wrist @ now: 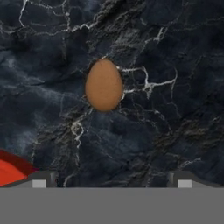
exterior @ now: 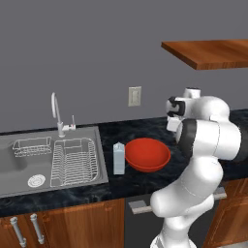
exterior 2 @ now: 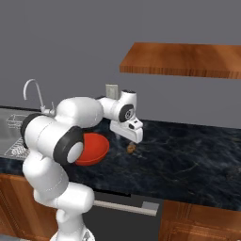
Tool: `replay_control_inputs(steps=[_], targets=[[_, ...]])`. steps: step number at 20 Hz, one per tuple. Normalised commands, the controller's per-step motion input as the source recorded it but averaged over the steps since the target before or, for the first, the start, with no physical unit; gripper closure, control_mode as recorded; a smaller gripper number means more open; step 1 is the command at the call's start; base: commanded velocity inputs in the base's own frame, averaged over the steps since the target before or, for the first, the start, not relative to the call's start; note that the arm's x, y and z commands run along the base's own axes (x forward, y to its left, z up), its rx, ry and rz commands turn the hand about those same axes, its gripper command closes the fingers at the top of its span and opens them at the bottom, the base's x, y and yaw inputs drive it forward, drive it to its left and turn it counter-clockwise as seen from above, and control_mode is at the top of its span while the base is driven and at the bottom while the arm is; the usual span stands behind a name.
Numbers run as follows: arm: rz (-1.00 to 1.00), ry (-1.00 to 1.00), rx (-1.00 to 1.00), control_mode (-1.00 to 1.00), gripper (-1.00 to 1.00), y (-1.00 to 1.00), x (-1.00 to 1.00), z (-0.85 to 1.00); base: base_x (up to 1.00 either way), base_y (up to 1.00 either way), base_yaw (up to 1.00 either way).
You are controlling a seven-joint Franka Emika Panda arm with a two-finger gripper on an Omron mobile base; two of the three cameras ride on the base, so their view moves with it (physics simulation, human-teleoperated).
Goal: Gather the eggs and milk located in the vicinity of the sink area and place them right next to the bowl.
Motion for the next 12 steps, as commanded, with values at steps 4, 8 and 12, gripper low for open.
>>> replay_control_inputs(steps=[4, 8, 12], targets=[[0.00, 0.07, 0.00, -1.00, -1.00, -0.09, 0.26, -0.27, 0.00, 0.00, 0.00], [0.00, 0.05, 0.00, -1.00, -1.00, -0.13, 0.21, -0.26, 0.00, 0.00, 0.00], [0.00, 0.06, 0.00, -1.00, -1.00, -0.10, 0.19, -0.23, 0.00, 0.00, 0.00]])
